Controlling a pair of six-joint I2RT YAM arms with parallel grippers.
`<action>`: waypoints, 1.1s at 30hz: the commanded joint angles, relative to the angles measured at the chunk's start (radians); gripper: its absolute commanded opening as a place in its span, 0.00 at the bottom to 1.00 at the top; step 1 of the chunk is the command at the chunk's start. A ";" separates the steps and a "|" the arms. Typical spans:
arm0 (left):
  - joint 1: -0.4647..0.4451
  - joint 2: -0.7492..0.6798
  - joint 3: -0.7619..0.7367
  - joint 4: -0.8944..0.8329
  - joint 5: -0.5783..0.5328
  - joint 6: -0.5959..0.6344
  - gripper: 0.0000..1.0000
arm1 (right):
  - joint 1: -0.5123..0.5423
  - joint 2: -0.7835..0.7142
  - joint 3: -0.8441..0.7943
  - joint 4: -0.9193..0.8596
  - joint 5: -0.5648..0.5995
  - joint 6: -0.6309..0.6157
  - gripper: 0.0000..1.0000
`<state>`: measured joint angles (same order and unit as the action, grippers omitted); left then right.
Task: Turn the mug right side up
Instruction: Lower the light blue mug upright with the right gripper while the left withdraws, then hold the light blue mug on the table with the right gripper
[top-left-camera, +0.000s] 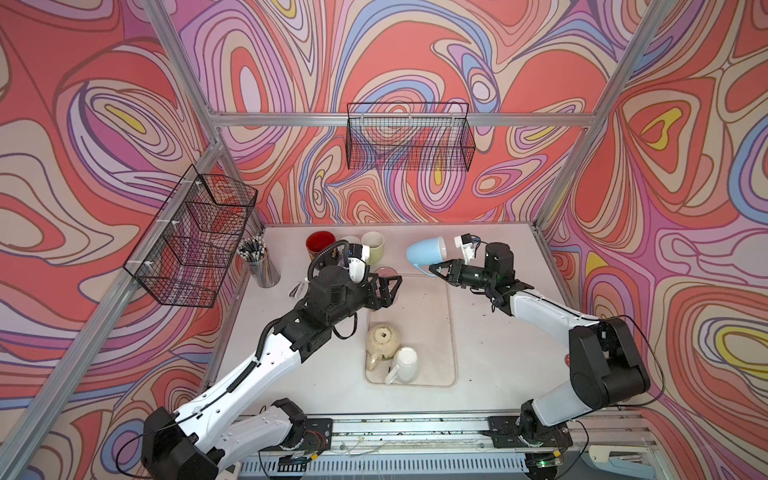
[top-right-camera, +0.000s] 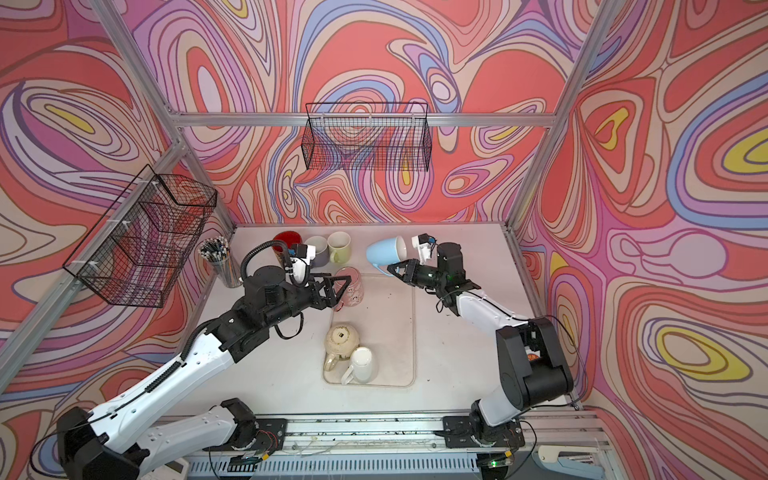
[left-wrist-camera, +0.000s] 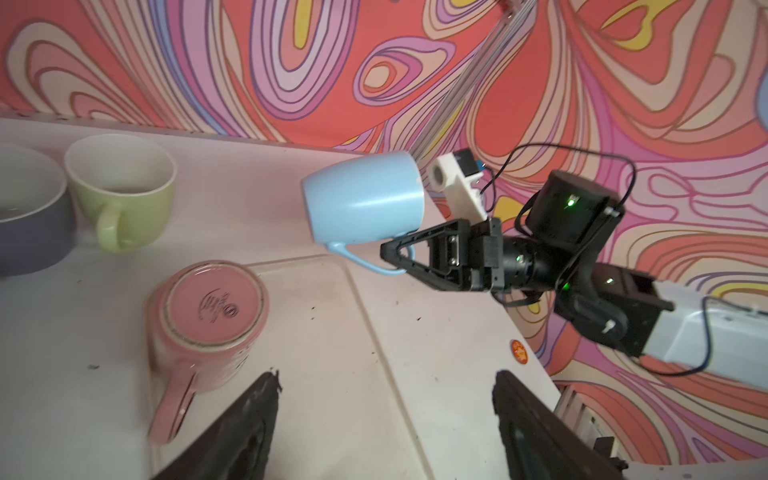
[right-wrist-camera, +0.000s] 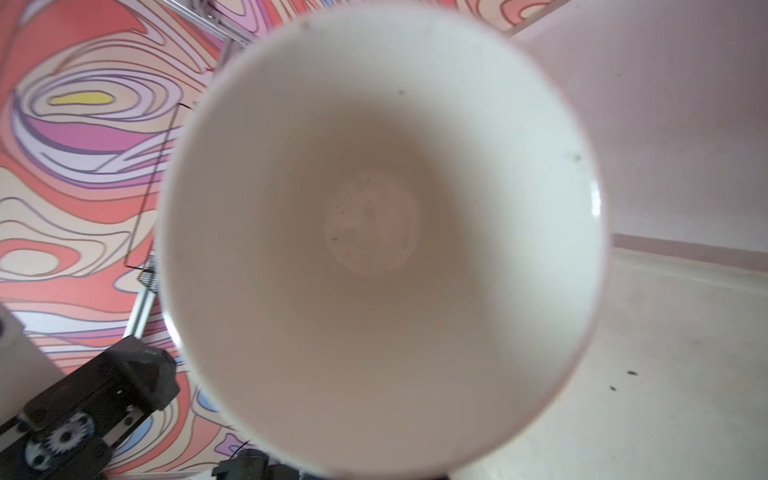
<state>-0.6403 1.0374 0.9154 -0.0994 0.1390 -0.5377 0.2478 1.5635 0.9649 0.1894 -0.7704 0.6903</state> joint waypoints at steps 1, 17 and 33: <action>0.005 -0.045 0.052 -0.259 -0.129 0.071 0.84 | -0.003 0.040 0.130 -0.270 0.097 -0.200 0.00; 0.005 -0.182 0.109 -0.662 -0.280 0.249 0.86 | 0.103 0.370 0.683 -0.810 0.435 -0.447 0.00; 0.006 -0.316 -0.044 -0.633 -0.354 0.306 0.86 | 0.195 0.689 1.130 -1.027 0.677 -0.504 0.00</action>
<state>-0.6403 0.7223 0.8848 -0.7349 -0.1913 -0.2615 0.4416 2.2391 2.0277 -0.8310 -0.1486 0.2096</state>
